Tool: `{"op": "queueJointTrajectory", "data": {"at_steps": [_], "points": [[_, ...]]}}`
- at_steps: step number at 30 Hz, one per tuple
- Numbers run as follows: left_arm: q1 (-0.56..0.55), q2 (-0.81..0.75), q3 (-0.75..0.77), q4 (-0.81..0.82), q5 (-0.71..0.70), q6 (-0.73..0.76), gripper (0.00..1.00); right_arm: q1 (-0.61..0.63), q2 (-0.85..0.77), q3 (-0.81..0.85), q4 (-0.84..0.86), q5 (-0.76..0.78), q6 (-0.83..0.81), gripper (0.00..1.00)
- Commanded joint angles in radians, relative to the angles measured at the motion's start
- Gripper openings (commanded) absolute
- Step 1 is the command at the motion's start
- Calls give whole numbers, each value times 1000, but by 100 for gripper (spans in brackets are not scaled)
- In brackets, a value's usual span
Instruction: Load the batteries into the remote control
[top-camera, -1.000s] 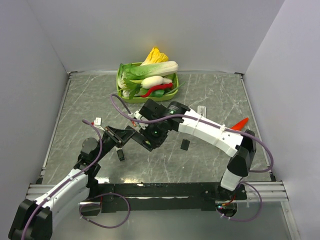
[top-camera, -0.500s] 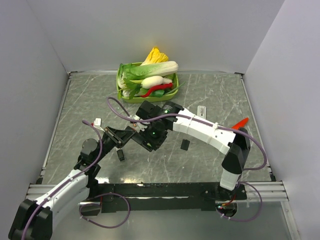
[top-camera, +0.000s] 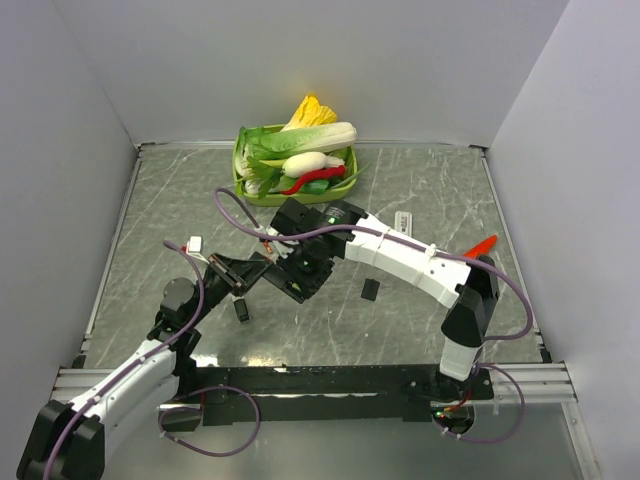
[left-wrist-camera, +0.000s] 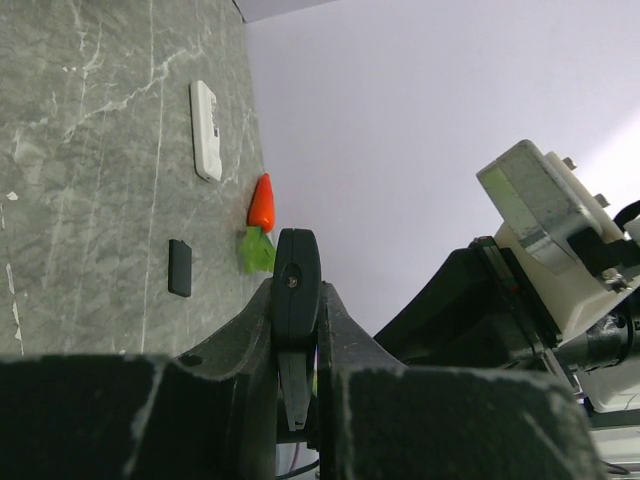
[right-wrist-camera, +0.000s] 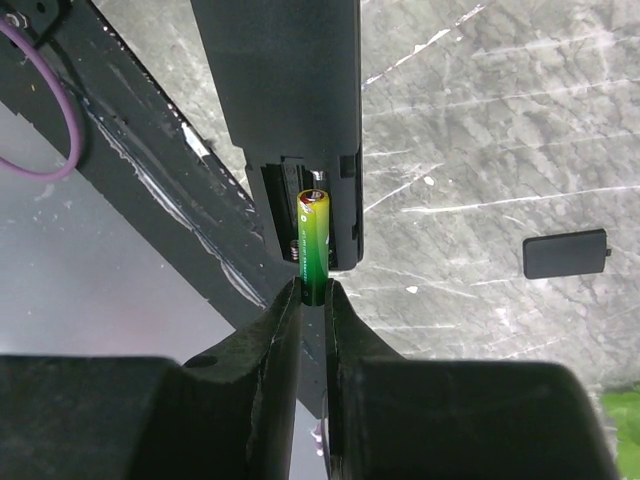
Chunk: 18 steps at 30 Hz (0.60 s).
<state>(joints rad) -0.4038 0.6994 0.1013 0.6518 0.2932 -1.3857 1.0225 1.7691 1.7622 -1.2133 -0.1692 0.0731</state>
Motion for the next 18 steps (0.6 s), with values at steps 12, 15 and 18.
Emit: {"op": "queueJointTrajectory", "data": {"at_steps": [12, 15, 18], "points": [[-3, -24, 3, 63, 6, -32, 1, -4, 38, 69, -49, 20, 45, 18], [-3, -29, 2, 60, 4, -36, 1, -6, 47, 77, -49, 11, 54, 20], [-4, -29, 3, 58, 6, -36, 1, -4, 47, 83, -45, 2, 60, 23]]}}
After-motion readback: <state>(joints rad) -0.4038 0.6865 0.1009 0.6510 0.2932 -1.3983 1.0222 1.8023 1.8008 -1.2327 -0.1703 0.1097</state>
